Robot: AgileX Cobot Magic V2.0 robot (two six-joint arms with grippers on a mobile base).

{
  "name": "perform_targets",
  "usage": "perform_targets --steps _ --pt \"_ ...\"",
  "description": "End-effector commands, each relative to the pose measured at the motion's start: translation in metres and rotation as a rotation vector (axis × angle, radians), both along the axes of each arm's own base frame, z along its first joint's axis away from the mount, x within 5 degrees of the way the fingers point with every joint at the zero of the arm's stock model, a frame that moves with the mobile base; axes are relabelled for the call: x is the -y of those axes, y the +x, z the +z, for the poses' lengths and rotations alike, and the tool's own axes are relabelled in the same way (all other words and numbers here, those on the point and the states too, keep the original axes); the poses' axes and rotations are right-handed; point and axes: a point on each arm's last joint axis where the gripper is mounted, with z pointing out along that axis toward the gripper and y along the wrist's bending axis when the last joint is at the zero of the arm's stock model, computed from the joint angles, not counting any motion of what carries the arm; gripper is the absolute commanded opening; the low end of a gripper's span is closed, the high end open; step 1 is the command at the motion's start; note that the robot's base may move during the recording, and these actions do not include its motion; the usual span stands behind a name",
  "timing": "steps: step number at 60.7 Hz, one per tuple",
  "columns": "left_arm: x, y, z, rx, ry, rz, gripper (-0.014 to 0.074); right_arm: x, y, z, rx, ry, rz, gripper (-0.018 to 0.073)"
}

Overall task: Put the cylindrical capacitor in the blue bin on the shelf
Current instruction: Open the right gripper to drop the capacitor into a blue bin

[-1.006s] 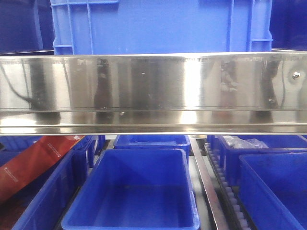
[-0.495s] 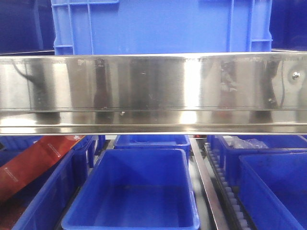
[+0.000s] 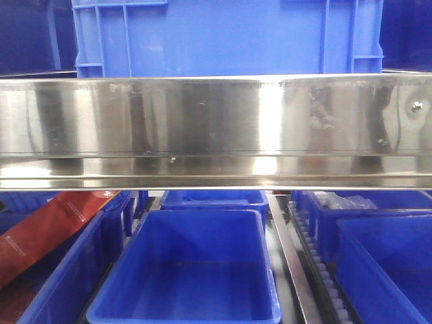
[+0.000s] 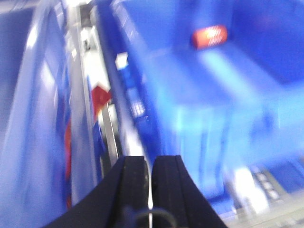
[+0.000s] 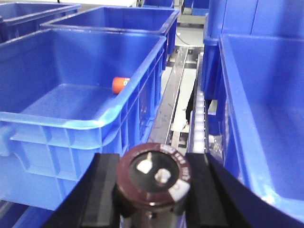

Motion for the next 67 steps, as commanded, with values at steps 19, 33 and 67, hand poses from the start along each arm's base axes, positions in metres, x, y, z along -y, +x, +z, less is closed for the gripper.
perform_targets --steps 19,33,67 --pt "-0.064 -0.089 -0.048 0.131 -0.148 0.076 -0.0019 -0.023 0.046 0.033 0.100 -0.033 0.074 -0.0154" --pt "-0.079 -0.112 -0.056 0.184 -0.190 0.076 -0.0111 -0.067 0.095 0.069 0.128 -0.039 0.197 -0.0154" --pt "-0.079 -0.113 -0.056 0.187 -0.194 0.075 -0.0111 -0.150 0.225 0.007 -0.255 -0.167 0.307 -0.0099"
